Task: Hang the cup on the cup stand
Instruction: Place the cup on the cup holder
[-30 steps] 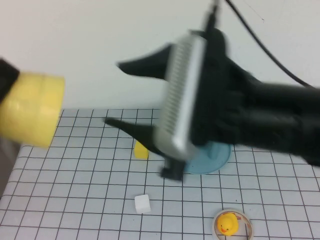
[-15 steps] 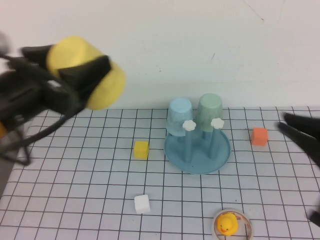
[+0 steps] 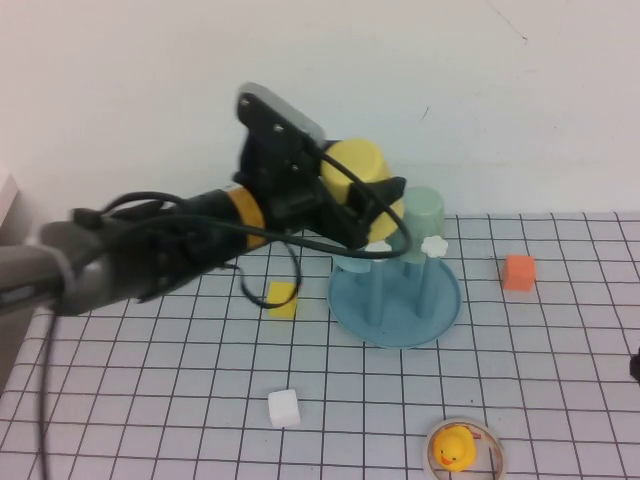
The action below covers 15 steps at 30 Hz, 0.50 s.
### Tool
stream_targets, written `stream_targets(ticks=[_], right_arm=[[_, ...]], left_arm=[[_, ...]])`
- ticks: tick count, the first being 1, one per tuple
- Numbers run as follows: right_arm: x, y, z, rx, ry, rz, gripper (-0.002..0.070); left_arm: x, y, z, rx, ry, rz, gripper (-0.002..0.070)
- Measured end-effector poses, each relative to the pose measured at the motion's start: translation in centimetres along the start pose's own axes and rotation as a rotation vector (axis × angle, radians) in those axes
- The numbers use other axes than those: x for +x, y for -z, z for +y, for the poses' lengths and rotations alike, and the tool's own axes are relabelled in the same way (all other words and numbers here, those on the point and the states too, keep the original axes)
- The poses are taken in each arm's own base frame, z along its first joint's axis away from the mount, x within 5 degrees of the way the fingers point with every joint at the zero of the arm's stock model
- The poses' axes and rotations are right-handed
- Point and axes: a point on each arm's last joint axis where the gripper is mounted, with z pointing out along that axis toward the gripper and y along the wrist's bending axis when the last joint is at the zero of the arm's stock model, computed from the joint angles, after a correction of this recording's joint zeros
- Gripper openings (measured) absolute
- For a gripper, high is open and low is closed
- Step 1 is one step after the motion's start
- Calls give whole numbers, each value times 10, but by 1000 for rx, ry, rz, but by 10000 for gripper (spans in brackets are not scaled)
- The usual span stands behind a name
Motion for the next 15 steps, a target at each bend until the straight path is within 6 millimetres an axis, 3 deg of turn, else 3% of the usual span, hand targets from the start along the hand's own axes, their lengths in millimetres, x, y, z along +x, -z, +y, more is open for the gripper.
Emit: stream_targets(ticks=[7, 15], right_arm=[[9, -1, 3, -6, -30, 26, -1], [9, -1, 2, -1, -34, 30, -1]], left_arm=[[38, -54, 8, -29, -37, 84, 569], [70, -75, 19, -53, -29, 140, 569]])
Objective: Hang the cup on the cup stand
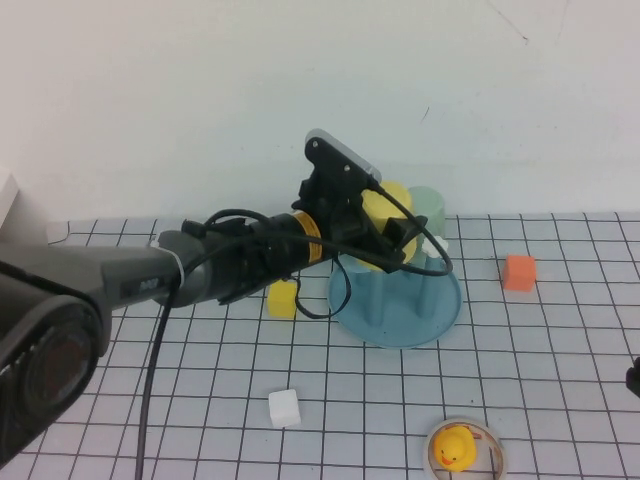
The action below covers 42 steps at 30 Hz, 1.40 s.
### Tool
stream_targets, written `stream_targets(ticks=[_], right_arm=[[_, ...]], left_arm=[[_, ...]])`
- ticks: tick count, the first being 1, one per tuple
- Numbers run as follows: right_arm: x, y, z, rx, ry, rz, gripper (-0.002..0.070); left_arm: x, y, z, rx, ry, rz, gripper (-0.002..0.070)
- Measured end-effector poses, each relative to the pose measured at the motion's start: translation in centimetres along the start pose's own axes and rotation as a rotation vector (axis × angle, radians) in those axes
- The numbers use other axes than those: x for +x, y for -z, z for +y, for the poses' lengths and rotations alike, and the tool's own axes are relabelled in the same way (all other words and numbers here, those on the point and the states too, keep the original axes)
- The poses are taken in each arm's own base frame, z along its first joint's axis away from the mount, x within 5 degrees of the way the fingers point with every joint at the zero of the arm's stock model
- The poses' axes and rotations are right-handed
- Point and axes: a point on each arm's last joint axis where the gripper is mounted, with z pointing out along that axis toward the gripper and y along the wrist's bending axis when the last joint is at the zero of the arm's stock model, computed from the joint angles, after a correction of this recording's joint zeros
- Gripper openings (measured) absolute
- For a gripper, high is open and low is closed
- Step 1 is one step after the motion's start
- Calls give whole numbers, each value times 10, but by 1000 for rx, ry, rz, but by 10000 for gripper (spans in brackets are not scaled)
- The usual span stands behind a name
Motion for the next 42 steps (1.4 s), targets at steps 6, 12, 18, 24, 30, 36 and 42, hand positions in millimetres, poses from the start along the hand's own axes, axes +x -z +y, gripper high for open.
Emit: stream_targets(ticks=[6, 12, 18, 24, 30, 36, 42], right_arm=[[1, 0, -2, 20, 0, 10, -1], [1, 0, -2, 22, 0, 11, -1], [1, 0, -2, 22, 0, 11, -1], [1, 0, -2, 22, 0, 11, -1], [1, 0, -1, 14, 21, 8, -1], [-26, 3, -1, -48, 29, -102, -1], [-69, 7, 0, -137, 78, -258, -1]], left_arm=[[14, -5, 2, -8, -5, 35, 569], [28, -8, 5, -25, 1, 82, 569], [33, -9, 6, -39, -10, 118, 573], [30, -5, 9, -88, -43, 187, 680], [-19, 19, 15, -203, -134, 229, 568], [-102, 73, 17, -414, -80, 164, 160], [-190, 160, 4, -618, -91, 38, 13]])
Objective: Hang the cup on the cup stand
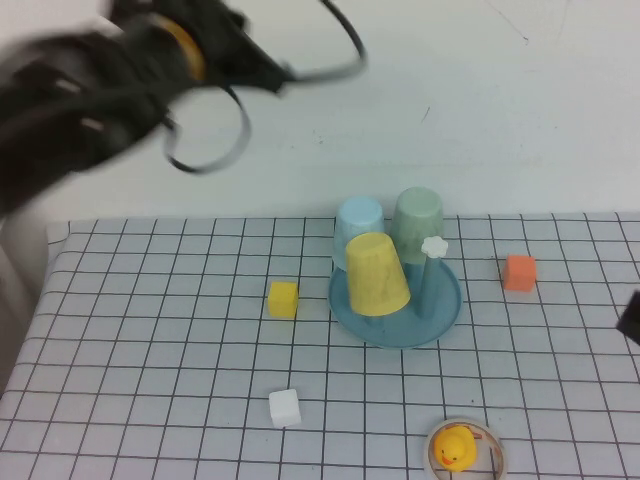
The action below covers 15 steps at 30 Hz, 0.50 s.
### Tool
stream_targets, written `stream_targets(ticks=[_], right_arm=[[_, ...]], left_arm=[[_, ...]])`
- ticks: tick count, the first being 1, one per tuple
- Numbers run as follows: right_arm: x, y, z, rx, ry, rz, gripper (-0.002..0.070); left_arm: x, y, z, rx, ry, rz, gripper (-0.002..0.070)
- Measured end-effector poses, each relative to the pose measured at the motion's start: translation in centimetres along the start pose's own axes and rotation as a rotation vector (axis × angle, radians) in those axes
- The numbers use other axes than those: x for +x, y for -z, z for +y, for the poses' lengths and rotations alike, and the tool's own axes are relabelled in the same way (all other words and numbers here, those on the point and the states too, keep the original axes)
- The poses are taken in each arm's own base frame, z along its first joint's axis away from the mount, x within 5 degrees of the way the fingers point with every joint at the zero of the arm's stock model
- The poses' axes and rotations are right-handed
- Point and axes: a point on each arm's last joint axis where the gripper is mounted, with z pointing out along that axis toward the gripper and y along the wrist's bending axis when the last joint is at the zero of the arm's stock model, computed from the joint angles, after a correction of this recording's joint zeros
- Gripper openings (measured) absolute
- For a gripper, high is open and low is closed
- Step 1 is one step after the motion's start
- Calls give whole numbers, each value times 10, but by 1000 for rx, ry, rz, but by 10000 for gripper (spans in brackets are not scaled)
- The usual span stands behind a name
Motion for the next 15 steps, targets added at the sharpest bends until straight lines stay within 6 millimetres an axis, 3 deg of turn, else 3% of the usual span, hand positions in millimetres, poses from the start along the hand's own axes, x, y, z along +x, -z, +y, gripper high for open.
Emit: stream_targets(ticks=[3, 6, 11, 15], right_arm=[[-19, -6, 1, -63, 16, -71, -1], [-35, -11, 7, -174, 59, -149, -1], [-52, -15, 30, -503, 281, -226, -1], [-44, -21, 38, -731, 347, -14, -1]], left_arm=[[-27, 45, 22, -88, 12, -10, 4], [-40, 92, 38, -117, -9, 52, 0], [-39, 152, 40, 32, -67, 226, 0], [-34, 189, 36, 167, -75, 319, 0]])
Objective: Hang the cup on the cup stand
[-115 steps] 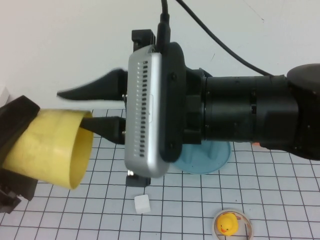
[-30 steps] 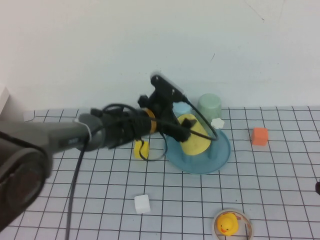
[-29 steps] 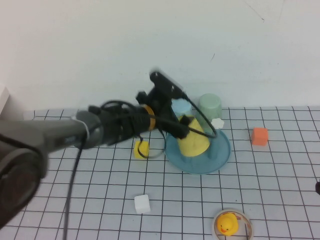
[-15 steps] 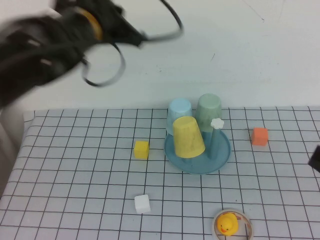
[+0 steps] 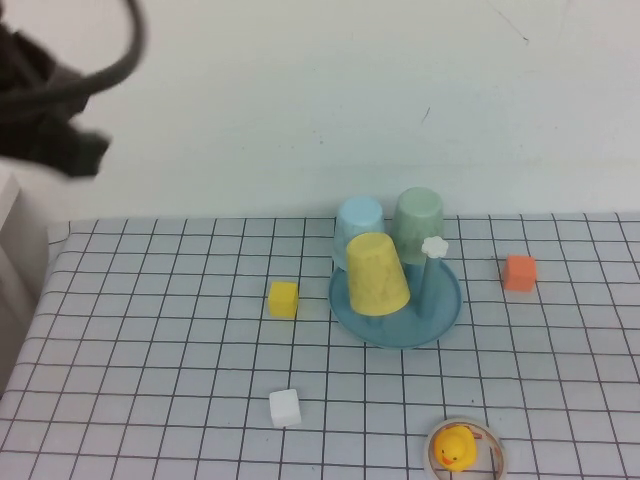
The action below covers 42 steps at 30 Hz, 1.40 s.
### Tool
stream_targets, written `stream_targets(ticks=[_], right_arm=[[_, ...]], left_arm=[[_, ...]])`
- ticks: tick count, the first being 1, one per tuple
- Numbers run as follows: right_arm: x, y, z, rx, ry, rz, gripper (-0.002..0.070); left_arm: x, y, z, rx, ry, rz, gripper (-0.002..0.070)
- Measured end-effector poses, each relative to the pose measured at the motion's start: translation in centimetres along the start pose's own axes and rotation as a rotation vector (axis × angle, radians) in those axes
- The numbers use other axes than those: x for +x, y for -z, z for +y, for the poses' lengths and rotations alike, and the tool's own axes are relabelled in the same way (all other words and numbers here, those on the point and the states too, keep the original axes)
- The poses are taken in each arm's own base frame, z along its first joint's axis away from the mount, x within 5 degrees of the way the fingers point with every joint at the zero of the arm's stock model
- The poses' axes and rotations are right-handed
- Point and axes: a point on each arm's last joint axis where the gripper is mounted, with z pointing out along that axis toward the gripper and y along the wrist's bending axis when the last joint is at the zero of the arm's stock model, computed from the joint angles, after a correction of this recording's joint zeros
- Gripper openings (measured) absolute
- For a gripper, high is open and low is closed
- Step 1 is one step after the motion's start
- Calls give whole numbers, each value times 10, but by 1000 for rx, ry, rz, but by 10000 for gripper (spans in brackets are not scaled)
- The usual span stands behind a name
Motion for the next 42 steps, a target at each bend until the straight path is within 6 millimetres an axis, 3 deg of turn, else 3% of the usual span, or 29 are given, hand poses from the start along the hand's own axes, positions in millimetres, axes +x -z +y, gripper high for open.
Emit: stream_targets(ticks=[4, 10, 14, 18, 25, 30, 42], right_arm=[[25, -1, 3, -111, -135, 306, -1], [43, 15, 3, -37, -277, 578, -1], [50, 23, 12, 38, -378, 617, -1], [70, 30, 36, 118, -439, 619, -1], [99, 38, 78, 224, -514, 564, -1], [103, 44, 88, 272, -559, 523, -1], [103, 45, 89, 276, -573, 521, -1]], left_arm=[[19, 28, -4, 30, -9, -36, 0], [79, 46, -14, 7, -6, -151, 0], [129, 39, -26, -8, -12, -284, 0], [182, 21, -39, -18, -26, -383, 0], [243, -3, -54, -10, -22, -427, 0], [261, -12, -59, 0, -21, -386, 0], [261, -11, -59, -1, -18, -395, -1]])
